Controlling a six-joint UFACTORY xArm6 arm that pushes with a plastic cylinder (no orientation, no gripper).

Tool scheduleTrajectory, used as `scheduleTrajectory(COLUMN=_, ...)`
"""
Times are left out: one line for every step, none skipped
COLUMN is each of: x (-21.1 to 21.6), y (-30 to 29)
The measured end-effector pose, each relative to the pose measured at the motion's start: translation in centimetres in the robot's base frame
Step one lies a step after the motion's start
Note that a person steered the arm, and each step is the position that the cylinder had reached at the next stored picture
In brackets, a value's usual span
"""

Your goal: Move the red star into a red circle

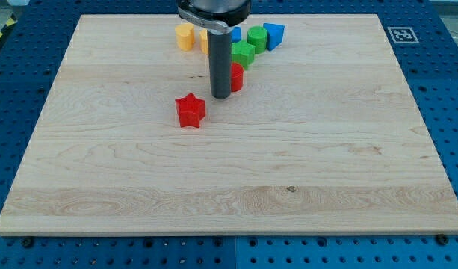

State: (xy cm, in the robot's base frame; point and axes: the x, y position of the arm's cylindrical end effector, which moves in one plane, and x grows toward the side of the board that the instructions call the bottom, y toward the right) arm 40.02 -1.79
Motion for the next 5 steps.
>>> scheduleTrajectory(x=-0.4, y=0.8)
scheduleTrajectory(x=-0.5, y=3.0)
scheduleTrajectory(x=-0.5, y=3.9)
scheduleTrajectory(x=-0.8, y=2.8)
scheduleTrajectory(x=0.9, y=0.7)
